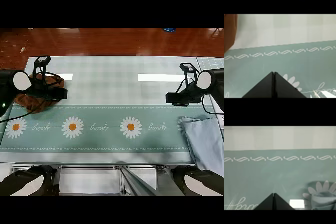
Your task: Fold the shirts.
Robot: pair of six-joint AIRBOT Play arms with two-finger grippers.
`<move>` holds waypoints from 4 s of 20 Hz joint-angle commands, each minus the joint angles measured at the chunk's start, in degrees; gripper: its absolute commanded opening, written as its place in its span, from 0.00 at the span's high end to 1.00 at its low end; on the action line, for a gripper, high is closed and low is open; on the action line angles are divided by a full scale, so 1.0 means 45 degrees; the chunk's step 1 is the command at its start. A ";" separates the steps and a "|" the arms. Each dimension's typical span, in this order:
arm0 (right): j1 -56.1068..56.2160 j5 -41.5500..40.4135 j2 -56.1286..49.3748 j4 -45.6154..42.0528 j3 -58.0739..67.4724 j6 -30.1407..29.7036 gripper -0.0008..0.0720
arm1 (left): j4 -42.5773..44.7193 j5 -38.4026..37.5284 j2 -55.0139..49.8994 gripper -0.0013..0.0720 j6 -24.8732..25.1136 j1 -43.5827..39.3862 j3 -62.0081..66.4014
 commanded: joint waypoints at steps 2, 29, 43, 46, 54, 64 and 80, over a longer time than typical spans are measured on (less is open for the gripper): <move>0.0015 0.0005 0.0000 0.0005 -0.0010 0.0000 0.95 | -0.0019 0.0005 -0.0010 0.95 0.0010 -0.0005 -0.0005; 0.0019 -0.1365 -0.0131 0.1239 -0.0034 -0.0291 0.42 | 0.3497 0.3808 -0.2399 0.29 -0.1588 0.4852 0.1768; 0.0019 -0.1525 0.0019 0.1481 -0.0029 0.0282 0.43 | 0.1248 -0.0597 -0.5605 0.96 0.1579 0.4847 0.3682; 0.0015 -0.2361 0.1020 0.1209 -0.0034 0.0913 0.43 | -0.1171 -0.0670 -0.4367 0.96 0.1817 0.4847 0.5547; 0.0019 -0.1617 0.4279 0.0607 -0.0019 0.1015 0.43 | -0.5139 0.0330 -0.0816 0.96 0.2458 0.4843 1.0516; 0.0015 -0.1282 0.7737 0.1122 -0.0019 0.0520 0.44 | -0.6465 0.2108 0.0131 0.96 0.2181 0.1841 1.4304; 0.0010 0.0384 0.9228 -0.0923 -0.0544 0.1069 0.44 | -0.6868 0.2618 0.3118 0.95 0.2623 -0.1161 -0.0763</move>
